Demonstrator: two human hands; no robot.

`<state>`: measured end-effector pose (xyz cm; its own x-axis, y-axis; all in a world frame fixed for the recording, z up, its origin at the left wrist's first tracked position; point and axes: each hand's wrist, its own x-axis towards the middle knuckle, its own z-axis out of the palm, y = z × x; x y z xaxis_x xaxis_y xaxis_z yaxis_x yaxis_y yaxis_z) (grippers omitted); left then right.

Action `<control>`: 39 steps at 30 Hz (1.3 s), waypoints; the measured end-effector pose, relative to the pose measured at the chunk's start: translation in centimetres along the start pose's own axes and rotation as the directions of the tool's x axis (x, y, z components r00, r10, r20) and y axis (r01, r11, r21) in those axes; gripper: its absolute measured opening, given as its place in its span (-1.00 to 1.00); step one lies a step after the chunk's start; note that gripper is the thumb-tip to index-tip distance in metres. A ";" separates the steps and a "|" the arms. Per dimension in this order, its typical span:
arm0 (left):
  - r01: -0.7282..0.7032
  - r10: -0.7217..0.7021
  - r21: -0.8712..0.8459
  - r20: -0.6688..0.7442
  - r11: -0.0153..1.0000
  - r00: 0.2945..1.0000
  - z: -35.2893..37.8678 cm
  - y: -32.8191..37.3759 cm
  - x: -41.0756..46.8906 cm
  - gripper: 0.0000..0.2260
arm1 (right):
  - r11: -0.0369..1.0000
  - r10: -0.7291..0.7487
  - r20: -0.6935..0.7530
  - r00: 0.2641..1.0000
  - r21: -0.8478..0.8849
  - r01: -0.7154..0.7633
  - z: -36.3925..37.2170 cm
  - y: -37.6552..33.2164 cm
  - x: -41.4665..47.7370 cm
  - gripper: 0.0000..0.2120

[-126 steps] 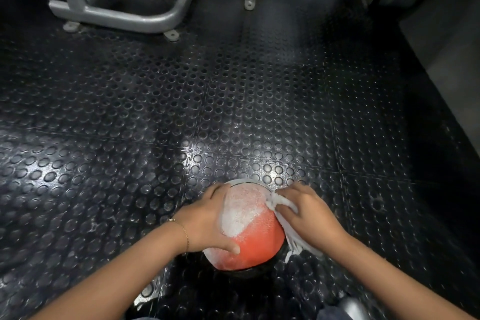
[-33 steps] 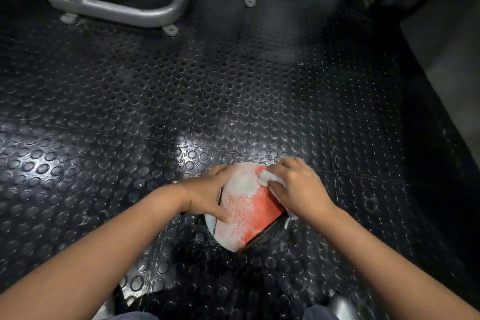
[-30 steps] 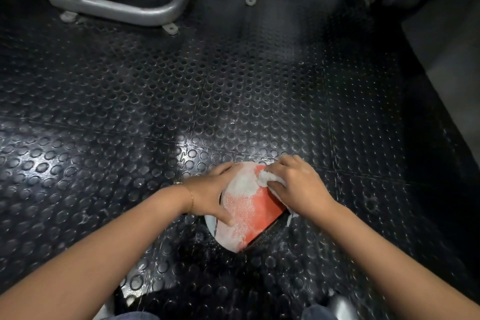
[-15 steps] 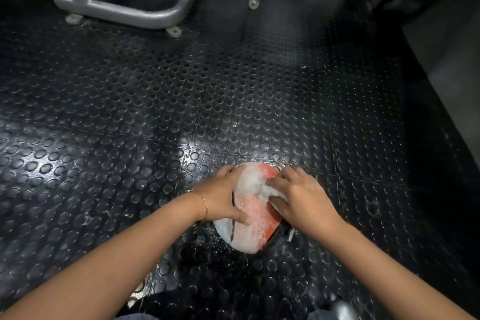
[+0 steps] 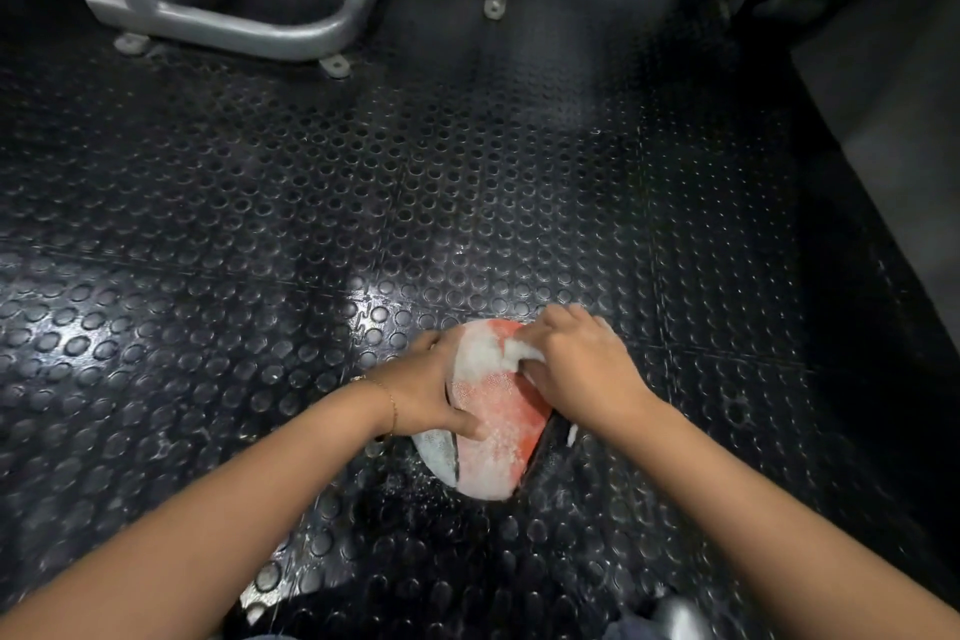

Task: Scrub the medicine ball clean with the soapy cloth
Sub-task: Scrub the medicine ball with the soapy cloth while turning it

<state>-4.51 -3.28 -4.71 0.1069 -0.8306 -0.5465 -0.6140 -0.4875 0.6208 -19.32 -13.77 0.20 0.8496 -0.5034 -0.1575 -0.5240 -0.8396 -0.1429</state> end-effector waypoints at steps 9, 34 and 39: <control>0.045 -0.040 0.190 -0.032 0.981 0.999 0.8 1.1 -0.2 0.06 | 0.998 -0.017 -0.040 0.999 0.066 0.020 1.1 1.5 -2.4 -0.69; 0.013 0.000 0.361 -0.034 0.932 0.999 1.8 3.7 -0.2 0.06 | 0.995 0.034 -0.156 0.987 0.097 -0.019 2.4 3.9 -2.6 -0.69; 0.001 0.006 0.322 -0.020 0.947 1.000 1.5 3.0 -0.5 0.07 | 0.994 -0.071 -0.123 0.990 0.071 0.080 2.5 2.9 -4.5 -0.71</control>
<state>-7.54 -3.89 -3.41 0.1190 -0.8385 -0.5318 -0.8327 -0.3760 0.4065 -24.86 -13.45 -1.94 0.8855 -0.4639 -0.0257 -0.4573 -0.8607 -0.2239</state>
